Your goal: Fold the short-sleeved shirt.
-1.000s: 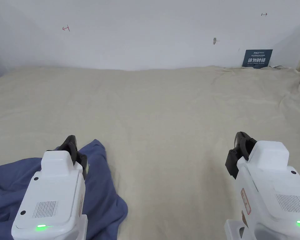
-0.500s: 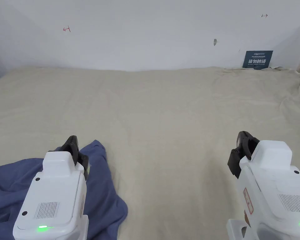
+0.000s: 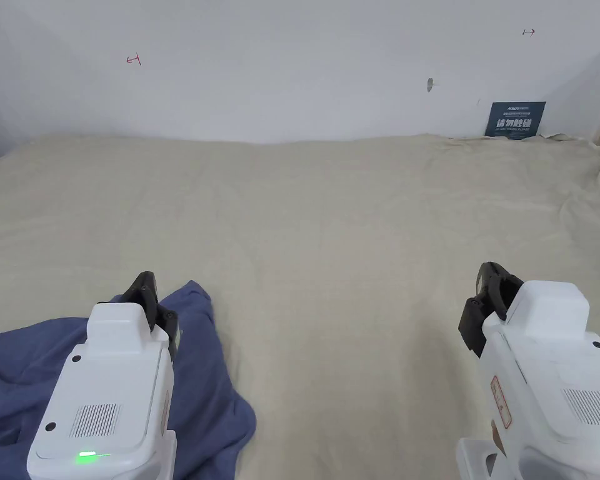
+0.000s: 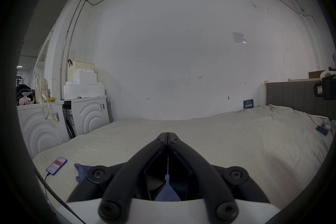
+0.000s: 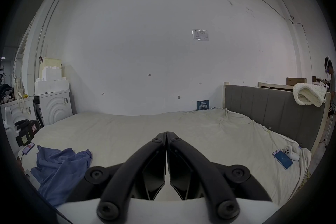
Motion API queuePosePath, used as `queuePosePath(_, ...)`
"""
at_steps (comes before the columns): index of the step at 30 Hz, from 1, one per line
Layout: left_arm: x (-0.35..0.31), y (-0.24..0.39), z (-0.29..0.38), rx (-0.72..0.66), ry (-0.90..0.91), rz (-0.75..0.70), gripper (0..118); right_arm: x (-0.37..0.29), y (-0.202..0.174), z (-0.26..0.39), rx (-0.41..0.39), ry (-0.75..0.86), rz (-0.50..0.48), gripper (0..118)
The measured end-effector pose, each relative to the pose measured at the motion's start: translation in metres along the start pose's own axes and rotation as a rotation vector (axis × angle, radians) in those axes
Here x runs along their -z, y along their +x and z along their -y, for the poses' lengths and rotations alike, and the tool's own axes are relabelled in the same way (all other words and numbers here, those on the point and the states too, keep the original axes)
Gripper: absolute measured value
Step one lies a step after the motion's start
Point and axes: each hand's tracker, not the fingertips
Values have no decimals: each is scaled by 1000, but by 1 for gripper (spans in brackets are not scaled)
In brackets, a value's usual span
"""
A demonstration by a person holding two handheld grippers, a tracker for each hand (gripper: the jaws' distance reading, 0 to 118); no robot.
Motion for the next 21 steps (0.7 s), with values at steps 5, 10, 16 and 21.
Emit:
queuePosePath(5, 0, 0, 0, -5, 0, -1, 1, 0, 0, 0, -7, 2, -6, 0)
queuePosePath(10, 0, -2, 0, -14, 0, 0, 1, 1, 0, 0, -8, 3, -8, 0)
queuePosePath(16, 0, -6, -1, -8, 6, -13, 1, 2, -4, -2, -17, 7, -17, 0)
queuePosePath(21, -4, -19, -2, -15, 7, -44, 1, 7, -15, -4, -24, 12, -47, 0)
